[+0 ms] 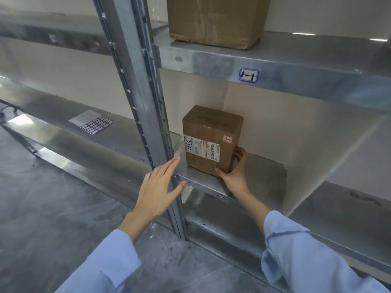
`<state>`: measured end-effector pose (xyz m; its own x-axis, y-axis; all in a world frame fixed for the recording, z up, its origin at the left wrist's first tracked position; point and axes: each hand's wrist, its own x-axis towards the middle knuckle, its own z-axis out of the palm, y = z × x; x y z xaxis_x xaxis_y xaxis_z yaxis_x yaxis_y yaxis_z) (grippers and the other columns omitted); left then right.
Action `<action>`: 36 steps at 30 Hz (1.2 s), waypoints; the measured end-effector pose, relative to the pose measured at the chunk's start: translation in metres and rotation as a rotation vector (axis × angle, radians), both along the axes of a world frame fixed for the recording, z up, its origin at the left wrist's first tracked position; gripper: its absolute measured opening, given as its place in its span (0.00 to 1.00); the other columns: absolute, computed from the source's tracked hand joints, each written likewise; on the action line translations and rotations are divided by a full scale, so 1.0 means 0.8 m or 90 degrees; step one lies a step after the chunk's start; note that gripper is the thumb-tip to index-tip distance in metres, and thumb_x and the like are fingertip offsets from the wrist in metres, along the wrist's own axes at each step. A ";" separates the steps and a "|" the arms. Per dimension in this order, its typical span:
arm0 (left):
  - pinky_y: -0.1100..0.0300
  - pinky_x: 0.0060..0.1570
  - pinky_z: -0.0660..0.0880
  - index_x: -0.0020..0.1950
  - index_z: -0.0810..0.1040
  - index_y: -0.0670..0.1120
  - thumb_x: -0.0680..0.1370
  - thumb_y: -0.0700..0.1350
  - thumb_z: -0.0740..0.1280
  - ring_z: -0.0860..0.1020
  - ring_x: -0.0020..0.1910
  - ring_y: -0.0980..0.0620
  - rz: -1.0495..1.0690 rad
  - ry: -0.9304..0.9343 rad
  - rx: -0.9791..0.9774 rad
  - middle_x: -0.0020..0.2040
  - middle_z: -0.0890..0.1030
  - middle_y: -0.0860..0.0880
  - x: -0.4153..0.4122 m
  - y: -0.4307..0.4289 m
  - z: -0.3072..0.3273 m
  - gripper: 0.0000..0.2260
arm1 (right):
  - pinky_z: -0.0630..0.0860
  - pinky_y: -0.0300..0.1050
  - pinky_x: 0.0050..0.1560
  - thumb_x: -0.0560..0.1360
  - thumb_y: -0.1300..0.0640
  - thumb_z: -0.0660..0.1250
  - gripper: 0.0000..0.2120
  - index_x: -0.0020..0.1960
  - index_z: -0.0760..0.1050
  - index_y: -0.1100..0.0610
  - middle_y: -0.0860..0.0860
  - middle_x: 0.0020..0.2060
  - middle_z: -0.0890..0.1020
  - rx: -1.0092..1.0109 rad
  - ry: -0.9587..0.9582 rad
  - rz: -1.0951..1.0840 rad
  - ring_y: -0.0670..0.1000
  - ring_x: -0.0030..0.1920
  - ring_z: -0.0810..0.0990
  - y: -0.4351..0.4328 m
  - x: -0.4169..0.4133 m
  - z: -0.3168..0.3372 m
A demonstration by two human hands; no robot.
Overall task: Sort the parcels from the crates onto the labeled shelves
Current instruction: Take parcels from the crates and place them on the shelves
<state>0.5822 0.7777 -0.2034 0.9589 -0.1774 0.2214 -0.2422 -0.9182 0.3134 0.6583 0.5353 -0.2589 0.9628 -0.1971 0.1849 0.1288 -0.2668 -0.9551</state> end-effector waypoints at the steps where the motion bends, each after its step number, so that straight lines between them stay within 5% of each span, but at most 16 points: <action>1: 0.58 0.68 0.60 0.80 0.53 0.57 0.77 0.68 0.49 0.62 0.74 0.55 -0.004 0.001 -0.002 0.78 0.61 0.57 -0.002 0.002 0.002 0.32 | 0.64 0.27 0.62 0.65 0.67 0.79 0.43 0.71 0.58 0.59 0.47 0.64 0.68 -0.002 0.007 -0.002 0.24 0.59 0.65 0.001 -0.001 0.001; 5: 0.59 0.67 0.60 0.79 0.54 0.57 0.77 0.68 0.49 0.62 0.74 0.55 -0.021 0.010 0.009 0.78 0.61 0.56 -0.012 0.011 0.009 0.32 | 0.61 0.32 0.64 0.67 0.63 0.79 0.46 0.75 0.55 0.56 0.44 0.68 0.65 -0.051 0.039 -0.012 0.27 0.61 0.64 0.002 -0.015 0.016; 9: 0.59 0.67 0.59 0.79 0.54 0.57 0.76 0.68 0.48 0.62 0.74 0.55 -0.056 0.027 0.024 0.78 0.61 0.56 -0.024 0.013 0.024 0.33 | 0.63 0.40 0.66 0.72 0.59 0.75 0.41 0.77 0.54 0.56 0.53 0.73 0.64 -0.145 0.105 -0.066 0.53 0.71 0.67 -0.001 -0.048 0.030; 11: 0.58 0.67 0.60 0.79 0.55 0.57 0.76 0.69 0.47 0.63 0.74 0.54 -0.087 0.026 0.029 0.78 0.61 0.56 -0.029 0.008 0.036 0.34 | 0.65 0.48 0.68 0.75 0.57 0.71 0.36 0.77 0.56 0.55 0.56 0.73 0.65 -0.205 0.151 -0.080 0.58 0.72 0.67 -0.005 -0.073 0.038; 19: 0.52 0.70 0.60 0.80 0.55 0.56 0.75 0.69 0.46 0.61 0.75 0.52 -0.235 0.018 0.073 0.79 0.59 0.55 -0.065 -0.053 0.087 0.35 | 0.65 0.55 0.70 0.79 0.36 0.58 0.32 0.79 0.51 0.41 0.51 0.77 0.59 -0.359 0.257 -0.006 0.55 0.76 0.61 -0.034 -0.204 0.104; 24: 0.52 0.70 0.59 0.79 0.55 0.56 0.74 0.69 0.43 0.62 0.75 0.51 -0.354 0.016 0.082 0.79 0.60 0.54 -0.101 -0.132 0.107 0.36 | 0.60 0.54 0.72 0.79 0.34 0.54 0.31 0.79 0.51 0.40 0.51 0.78 0.59 -0.401 0.317 -0.034 0.57 0.76 0.60 -0.075 -0.293 0.143; 36: 0.54 0.68 0.60 0.80 0.53 0.56 0.69 0.70 0.37 0.61 0.76 0.51 -0.655 -0.028 0.120 0.80 0.56 0.53 -0.254 -0.428 0.133 0.41 | 0.63 0.57 0.72 0.79 0.32 0.53 0.34 0.80 0.48 0.42 0.48 0.79 0.55 -0.507 0.470 -0.426 0.55 0.77 0.55 -0.300 -0.581 0.191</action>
<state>0.3791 0.4349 -0.0971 0.3179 -0.9384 0.1355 -0.9419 -0.2962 0.1586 0.1934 0.2950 -0.1059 0.6432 -0.7633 -0.0600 -0.7432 -0.6036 -0.2888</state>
